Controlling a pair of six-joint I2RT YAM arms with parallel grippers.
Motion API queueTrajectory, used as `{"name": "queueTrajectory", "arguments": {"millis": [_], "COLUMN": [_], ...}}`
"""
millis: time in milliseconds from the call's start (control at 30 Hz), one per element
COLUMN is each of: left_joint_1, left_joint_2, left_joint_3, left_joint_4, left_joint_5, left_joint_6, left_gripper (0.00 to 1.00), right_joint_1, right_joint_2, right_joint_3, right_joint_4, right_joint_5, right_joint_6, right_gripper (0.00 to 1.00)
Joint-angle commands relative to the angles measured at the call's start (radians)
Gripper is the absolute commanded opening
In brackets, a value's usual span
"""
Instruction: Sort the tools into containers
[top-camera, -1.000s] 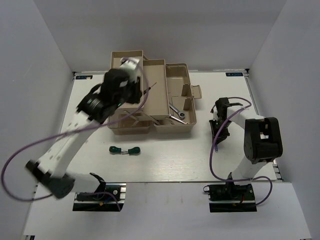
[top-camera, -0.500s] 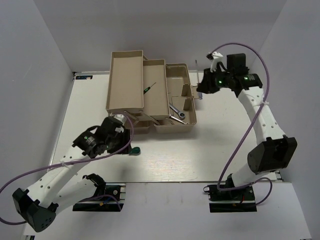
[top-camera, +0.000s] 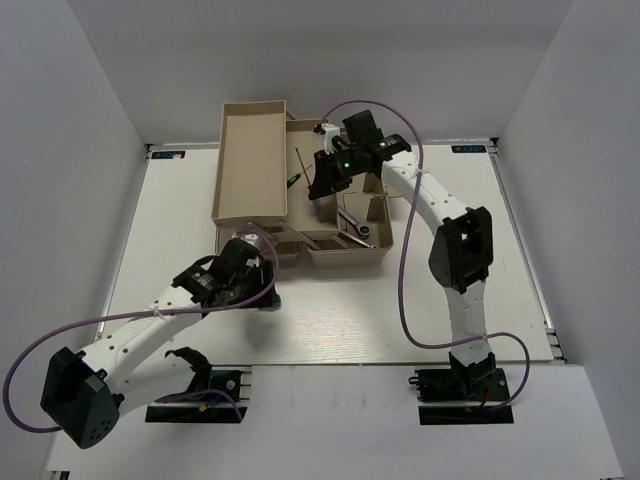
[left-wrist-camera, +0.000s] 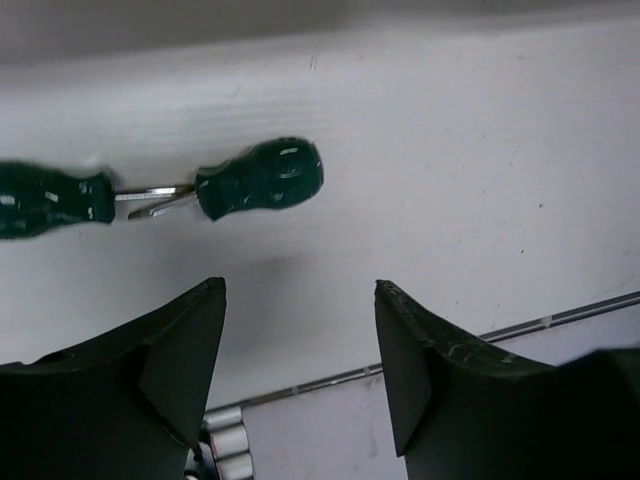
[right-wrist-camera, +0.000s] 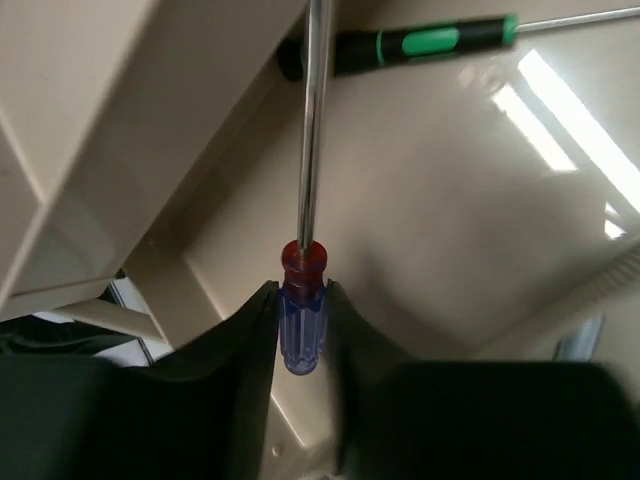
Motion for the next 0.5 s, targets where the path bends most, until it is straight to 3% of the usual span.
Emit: {"name": "queueTrajectory", "arguments": {"millis": [0,100,167,233,333,467], "left_joint_1": [-0.002,-0.011,-0.011,-0.020,-0.040,-0.061], "left_joint_2": [0.019,0.030,0.039,0.071,0.112,0.210], "left_joint_3": [0.027,0.039,0.029,0.028,0.061,0.110], "left_joint_4": [0.097,0.129,0.153,0.163,0.163,0.151], "left_joint_5": [0.010,0.056,0.068,0.068,0.050,0.027], "left_joint_6": [0.131,0.225,0.266,0.320,0.392,0.515], "left_gripper": [0.71,0.71,0.71,0.71,0.70,0.70], "right_joint_1": [0.008,0.004,-0.002,-0.024,-0.070,-0.140], "right_joint_2": [-0.014,-0.034,-0.083,-0.167,-0.268,-0.372], "right_joint_3": [0.066,0.054,0.019,-0.049,-0.295,-0.431], "right_joint_4": [-0.025,-0.025,-0.015,0.002,0.108,0.194], "right_joint_5": [0.012,-0.023,-0.081,-0.144,-0.256,-0.313], "right_joint_6": [0.004,-0.011,-0.038,-0.129,-0.187,-0.181], "right_gripper": [0.34,0.55,0.61,0.75,0.84,0.87]}}
